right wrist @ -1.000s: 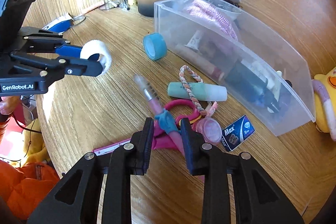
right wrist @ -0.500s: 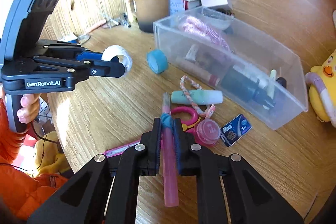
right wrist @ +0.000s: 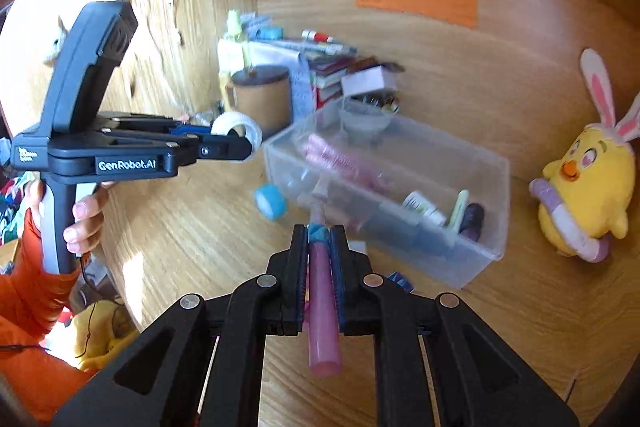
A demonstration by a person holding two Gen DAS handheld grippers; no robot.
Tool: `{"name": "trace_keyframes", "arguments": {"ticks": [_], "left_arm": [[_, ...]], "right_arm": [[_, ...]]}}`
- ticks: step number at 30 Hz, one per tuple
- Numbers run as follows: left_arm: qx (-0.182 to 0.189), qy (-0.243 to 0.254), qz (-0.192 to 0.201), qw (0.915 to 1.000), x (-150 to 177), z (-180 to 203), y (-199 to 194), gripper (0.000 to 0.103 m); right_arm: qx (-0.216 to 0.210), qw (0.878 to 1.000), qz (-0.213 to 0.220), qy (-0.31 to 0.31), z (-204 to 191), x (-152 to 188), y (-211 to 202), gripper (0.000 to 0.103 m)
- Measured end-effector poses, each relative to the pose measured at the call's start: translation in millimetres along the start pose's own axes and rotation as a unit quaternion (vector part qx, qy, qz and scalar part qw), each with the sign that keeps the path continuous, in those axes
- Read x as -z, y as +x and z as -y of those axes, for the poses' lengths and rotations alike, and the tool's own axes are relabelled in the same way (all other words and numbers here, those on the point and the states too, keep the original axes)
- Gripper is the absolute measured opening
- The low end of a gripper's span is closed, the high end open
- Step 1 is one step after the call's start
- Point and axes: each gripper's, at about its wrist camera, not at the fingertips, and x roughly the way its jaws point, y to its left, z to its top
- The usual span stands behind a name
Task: Organize objects
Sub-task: 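Lower the white tape roll and pink pen into the clear box and open both grippers, then grasp the blue tape roll with the left gripper while the right grasps the blue Max card pack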
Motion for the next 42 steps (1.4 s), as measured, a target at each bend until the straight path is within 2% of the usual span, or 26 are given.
{"name": "trace_keyframes", "arguments": {"ticks": [3, 7, 14, 20, 26, 28, 31, 33, 36, 40, 41, 42], "left_arm": [[-0.008, 0.006, 0.009, 0.9999, -11.6, 3.5, 3.1, 0.024], [-0.024, 0.014, 0.014, 0.9995, -25.2, 4.6, 13.7, 0.024], [-0.042, 0.006, -0.018, 0.999, -41.9, -11.0, 53.6, 0.024], [-0.042, 0.009, -0.045, 0.9981, -42.8, -17.1, 80.1, 0.024], [-0.033, 0.013, -0.062, 0.9974, -42.0, -18.7, 92.3, 0.024], [-0.034, 0.012, -0.064, 0.9973, -42.4, -19.3, 91.7, 0.029], [-0.028, 0.006, -0.062, 0.9977, -42.6, -20.8, 87.3, 0.039], [-0.027, 0.008, -0.057, 0.998, -42.1, -20.0, 82.4, 0.042], [-0.025, 0.01, -0.051, 0.9983, -41.1, -17.1, 73.5, 0.049], [-0.026, 0.017, -0.035, 0.9989, -39.2, -11.4, 57.6, 0.059], [-0.027, 0.019, -0.03, 0.999, -38.3, -9.9, 53.0, 0.061], [-0.028, 0.02, -0.025, 0.9991, -37.2, -8.8, 48.4, 0.066]], "right_arm": [[0.021, 0.999, 0.023, 0.012, 12.6, -10.8, -7.1, 0.01], [0.044, 0.998, 0.033, 0.03, 28.9, -18.4, -3.3, 0.01], [0.089, 0.995, 0.006, 0.043, 51.5, -20.1, 40.7, 0.01], [0.087, 0.994, -0.029, 0.066, 67.0, -15.6, 79.2, 0.01], [0.076, 0.993, -0.06, 0.068, 68.7, -16.6, 96.0, 0.01], [0.07, 0.993, -0.066, 0.069, 69.2, -18.4, 96.9, 0.01], [0.076, 0.993, -0.066, 0.065, 67.3, -19.8, 93.5, 0.018], [0.079, 0.993, -0.059, 0.061, 64.9, -20.8, 87.9, 0.03], [0.086, 0.994, -0.045, 0.052, 59.7, -22.8, 77.2, 0.038], [0.092, 0.994, -0.03, 0.043, 53.4, -24.3, 61.5, 0.042], [0.094, 0.994, -0.027, 0.041, 51.7, -24.1, 57.3, 0.046], [0.096, 0.994, -0.023, 0.041, 50.5, -23.7, 53.4, 0.055]]}}
